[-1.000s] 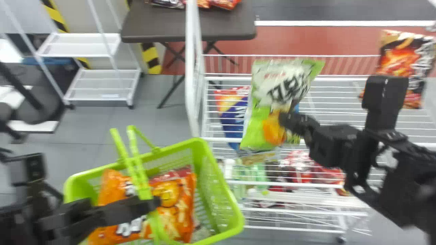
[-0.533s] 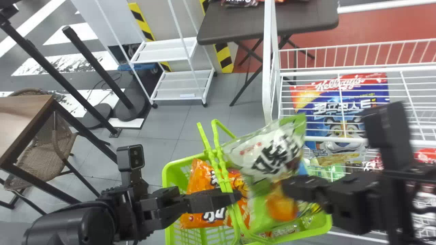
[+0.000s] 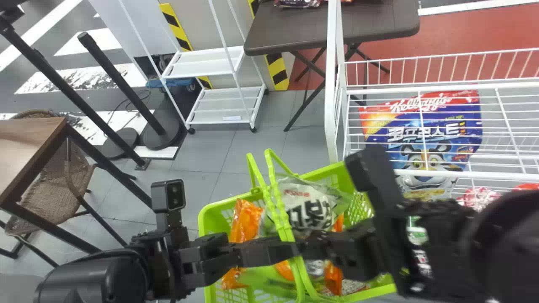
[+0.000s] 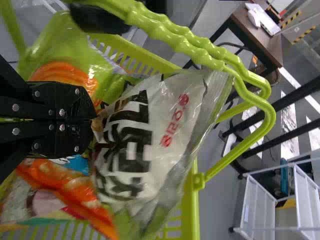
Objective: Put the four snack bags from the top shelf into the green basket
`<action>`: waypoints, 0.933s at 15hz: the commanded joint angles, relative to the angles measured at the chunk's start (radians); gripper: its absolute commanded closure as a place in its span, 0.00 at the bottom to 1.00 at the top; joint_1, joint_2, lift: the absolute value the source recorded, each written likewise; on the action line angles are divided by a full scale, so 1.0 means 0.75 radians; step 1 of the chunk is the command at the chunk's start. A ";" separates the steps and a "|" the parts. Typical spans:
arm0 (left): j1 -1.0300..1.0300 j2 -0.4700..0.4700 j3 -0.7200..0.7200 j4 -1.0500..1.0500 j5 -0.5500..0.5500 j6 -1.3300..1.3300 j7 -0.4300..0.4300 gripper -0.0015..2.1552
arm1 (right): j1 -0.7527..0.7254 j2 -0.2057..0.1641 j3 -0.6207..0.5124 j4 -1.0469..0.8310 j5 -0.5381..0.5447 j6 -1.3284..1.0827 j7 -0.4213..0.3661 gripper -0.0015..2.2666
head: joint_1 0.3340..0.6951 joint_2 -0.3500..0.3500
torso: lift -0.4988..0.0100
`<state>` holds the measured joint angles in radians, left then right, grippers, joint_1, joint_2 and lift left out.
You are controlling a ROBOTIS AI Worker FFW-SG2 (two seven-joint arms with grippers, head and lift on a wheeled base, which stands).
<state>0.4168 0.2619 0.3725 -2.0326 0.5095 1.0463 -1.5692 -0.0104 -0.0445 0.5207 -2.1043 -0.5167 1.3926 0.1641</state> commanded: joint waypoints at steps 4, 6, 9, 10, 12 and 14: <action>0.021 -0.001 0.007 -0.016 0.008 -0.001 -0.015 1.00 | -0.070 -0.006 0.022 0.145 -0.019 -0.103 0.018 0.00 | 1.00 1.00 | 0.97; 0.023 0.001 0.011 -0.016 0.008 -0.001 -0.015 1.00 | -0.017 -0.025 -0.101 0.057 -0.096 -0.078 0.033 0.00 | 1.00 1.00 | 0.97; 0.023 0.007 0.011 -0.014 0.008 -0.001 -0.015 1.00 | 0.079 -0.084 -0.344 -0.123 -0.182 -0.046 0.061 0.01 | 1.00 1.00 | 0.97; 0.023 0.007 0.011 -0.012 0.010 -0.001 -0.015 1.00 | 0.120 -0.092 -0.471 -0.193 -0.182 -0.041 0.063 0.01 | 1.00 1.00 | 0.97; 0.023 0.009 0.011 -0.012 0.012 -0.001 -0.015 1.00 | 0.145 -0.092 -0.674 -0.213 -0.164 -0.086 0.065 0.01 | 1.00 1.00 | 0.97; 0.027 0.011 0.013 -0.012 0.018 -0.001 -0.015 1.00 | 0.104 -0.104 -0.766 -0.174 0.047 -0.246 0.047 0.01 | 1.00 0.96 | 0.97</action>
<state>0.4352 0.2693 0.3811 -2.0418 0.5208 1.0455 -1.5692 0.0846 -0.1168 -0.0049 -2.2561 -0.5831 1.2848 0.2051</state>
